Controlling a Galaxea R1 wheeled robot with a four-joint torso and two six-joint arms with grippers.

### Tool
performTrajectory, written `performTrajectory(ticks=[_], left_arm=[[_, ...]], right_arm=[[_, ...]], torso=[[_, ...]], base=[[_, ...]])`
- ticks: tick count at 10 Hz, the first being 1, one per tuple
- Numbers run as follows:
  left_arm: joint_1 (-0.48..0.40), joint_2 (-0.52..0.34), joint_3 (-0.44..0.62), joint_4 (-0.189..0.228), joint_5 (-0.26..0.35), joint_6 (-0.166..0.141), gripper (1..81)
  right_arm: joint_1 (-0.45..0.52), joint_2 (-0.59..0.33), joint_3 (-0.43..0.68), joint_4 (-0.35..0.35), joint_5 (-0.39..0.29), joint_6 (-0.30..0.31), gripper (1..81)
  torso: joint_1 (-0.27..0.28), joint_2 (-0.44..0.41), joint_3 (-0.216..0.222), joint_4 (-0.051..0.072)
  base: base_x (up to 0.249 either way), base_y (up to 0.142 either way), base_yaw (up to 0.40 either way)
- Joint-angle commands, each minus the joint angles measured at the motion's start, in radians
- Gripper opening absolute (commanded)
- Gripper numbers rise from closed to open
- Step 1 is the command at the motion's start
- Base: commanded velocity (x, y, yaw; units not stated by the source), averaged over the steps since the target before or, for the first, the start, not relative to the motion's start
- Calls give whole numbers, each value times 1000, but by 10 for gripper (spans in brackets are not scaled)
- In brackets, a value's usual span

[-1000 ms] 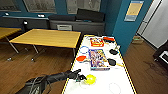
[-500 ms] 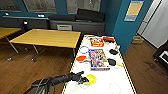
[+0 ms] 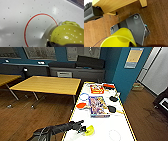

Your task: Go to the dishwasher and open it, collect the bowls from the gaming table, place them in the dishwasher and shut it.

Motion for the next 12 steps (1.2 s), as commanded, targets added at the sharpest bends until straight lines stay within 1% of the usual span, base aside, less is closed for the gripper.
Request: performTrajectory(ticks=[1, 3, 4, 5, 6, 7, 8, 9, 11, 12], left_arm=[[-135, 0, 48, 52, 104, 7, 10], [-140, -32, 100, 53, 100, 4, 10], [-157, -52, 131, 52, 98, 1, 10], [-192, -83, 189, 41, 98, -2, 10], [-236, -133, 306, 32, 100, -14, 10], [-285, -181, 410, 22, 96, -53, 10], [-325, -230, 519, 24, 96, -97, 10], [-344, -255, 560, 29, 96, -115, 10], [-355, -316, 617, 27, 96, -123, 10], [-352, -378, 678, 30, 98, -122, 10]], right_arm=[[45, -47, -20, -8, -91, 1, 10], [48, -27, -51, -7, -104, 2, 10], [46, -24, -54, -7, -105, 2, 10], [48, -24, -54, -8, -108, 2, 10], [48, -23, -54, -8, -108, 2, 10], [51, -19, -57, -8, -110, 2, 10], [54, -18, -60, -8, -110, 2, 10], [58, -18, -60, -8, -111, 2, 10], [58, -21, -53, -8, -119, 2, 10], [54, -24, -50, -8, -121, 2, 10]], torso=[[0, 0, 0, 0], [0, 0, 0, 0], [0, 0, 0, 0], [0, 0, 0, 0], [0, 0, 0, 0], [0, 0, 0, 0], [0, 0, 0, 0], [0, 0, 0, 0], [0, 0, 0, 0], [0, 0, 0, 0]], base=[[0, 0, 0], [0, 0, 0], [0, 0, 0], [0, 0, 0], [0, 0, 0], [0, 0, 0], [0, 0, 0], [0, 0, 0], [0, 0, 0], [0, 0, 0]])
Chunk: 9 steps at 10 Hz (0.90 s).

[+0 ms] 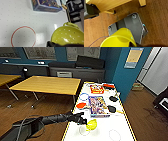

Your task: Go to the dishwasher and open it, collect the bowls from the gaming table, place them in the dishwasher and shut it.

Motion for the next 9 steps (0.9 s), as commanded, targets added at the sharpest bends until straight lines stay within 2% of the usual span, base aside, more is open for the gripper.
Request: performTrajectory(ticks=[1, 3, 4, 5, 7, 9], left_arm=[[-168, -184, 192, -7, 25, -37, 10], [-134, -384, 356, -4, 26, -32, 10], [-117, -489, 402, -7, 26, -32, 10], [-104, -553, 435, -13, 25, -32, 10], [-74, -630, 491, -23, 31, -29, 10], [-25, -681, 533, -66, 31, -29, 10]], right_arm=[[31, -68, 24, -8, -72, 4, 10], [27, -72, 27, -7, -75, 6, 10], [30, -75, 37, -7, -75, 6, 10], [31, -80, 46, -7, -75, 6, 10], [33, -86, 54, -7, -75, 6, 10], [33, -92, 55, -7, -75, 7, 10]], torso=[[0, 0, 0, 0], [0, 0, 0, 0], [0, 0, 0, 0], [0, 0, 0, 0], [0, 0, 0, 0], [0, 0, 0, 0]], base=[[0, 0, 0], [0, 0, 0], [0, 0, 0], [0, 0, 0], [0, 0, 0], [0, 0, 0]])
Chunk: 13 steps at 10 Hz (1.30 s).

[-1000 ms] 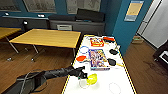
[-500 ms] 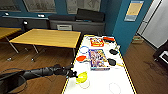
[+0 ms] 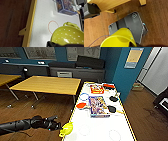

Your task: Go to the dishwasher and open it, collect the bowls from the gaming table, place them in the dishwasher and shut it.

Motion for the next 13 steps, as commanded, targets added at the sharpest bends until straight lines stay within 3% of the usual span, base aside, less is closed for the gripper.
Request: performTrajectory(ticks=[1, 2, 4, 5, 7, 8, 10, 11, 12, 13], left_arm=[[-14, -117, 122, -77, 22, -2, 10], [33, -149, 148, -86, 20, 9, 10], [119, -221, 174, -144, 6, 110, 10], [159, -249, 157, -210, 2, 194, 10], [237, -304, 101, -403, -39, 417, 10], [280, -318, 79, -456, -70, 499, 10], [392, -297, 42, -464, -93, 547, 10], [454, -246, -17, -447, -107, 573, 10], [512, -192, -63, -431, -119, 633, 10], [558, -154, -108, -425, -185, 668, 10]], right_arm=[[35, -73, 26, -5, -61, 6, 10], [36, -75, 26, -7, -61, 12, 10], [37, -76, 31, -7, -61, 19, 10], [37, -76, 32, -7, -61, 19, 10], [37, -76, 40, -7, -61, 19, 10], [37, -76, 43, -7, -62, 19, 10], [33, -71, 37, -7, -61, 21, 10], [31, -67, 31, -7, -61, 22, 10], [29, -65, 28, -7, -62, 22, 10], [29, -64, 26, -7, -61, 22, 10]], torso=[[0, 0, 0, 0], [0, 0, 0, 0], [0, 0, 0, 0], [0, 0, 0, 0], [0, 0, 0, 0], [0, 0, 0, 0], [0, 0, 0, 0], [0, 0, 0, 0], [0, 0, 0, 0], [0, 0, 0, 0]], base=[[0, 0, 0], [0, 0, 0], [0, 0, 0], [0, 0, 0], [0, 0, 0], [0, 0, 0], [0, 0, 0], [0, 0, 0], [0, 0, 0], [0, 0, 0]])
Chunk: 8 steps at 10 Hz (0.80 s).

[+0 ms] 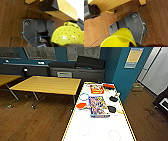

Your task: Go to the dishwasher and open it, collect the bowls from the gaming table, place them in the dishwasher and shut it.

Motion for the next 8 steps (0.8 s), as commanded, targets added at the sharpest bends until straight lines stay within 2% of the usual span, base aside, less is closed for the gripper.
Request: performTrajectory(ticks=[1, 2, 5, 6, 7, 8], left_arm=[[86, 98, -89, -14, -108, 147, 10], [111, 116, -117, -14, -125, 162, 10], [175, 191, -239, -5, -131, 169, 10], [204, 219, -282, 15, -162, 169, 10], [243, 242, -316, 45, -243, 169, 10], [269, 272, -352, 64, -271, 169, 10]], right_arm=[[28, -49, 7, -7, -60, 4, 10], [25, -42, -1, -7, -61, 4, 10], [24, 2, -57, -7, -90, 4, 10], [25, 24, -80, -7, -110, 4, 10], [23, 37, -97, -7, -119, 4, 10], [20, 48, -114, -7, -119, 4, 10]], torso=[[0, 0, 0, 0], [0, 0, 0, 0], [0, 0, 0, 0], [0, 0, 0, 0], [0, 0, 0, 0], [0, 0, 0, 0]], base=[[0, 0, 0], [0, 0, 0], [0, 0, 0], [0, 0, 0], [0, 0, 0], [0, 0, 0]])
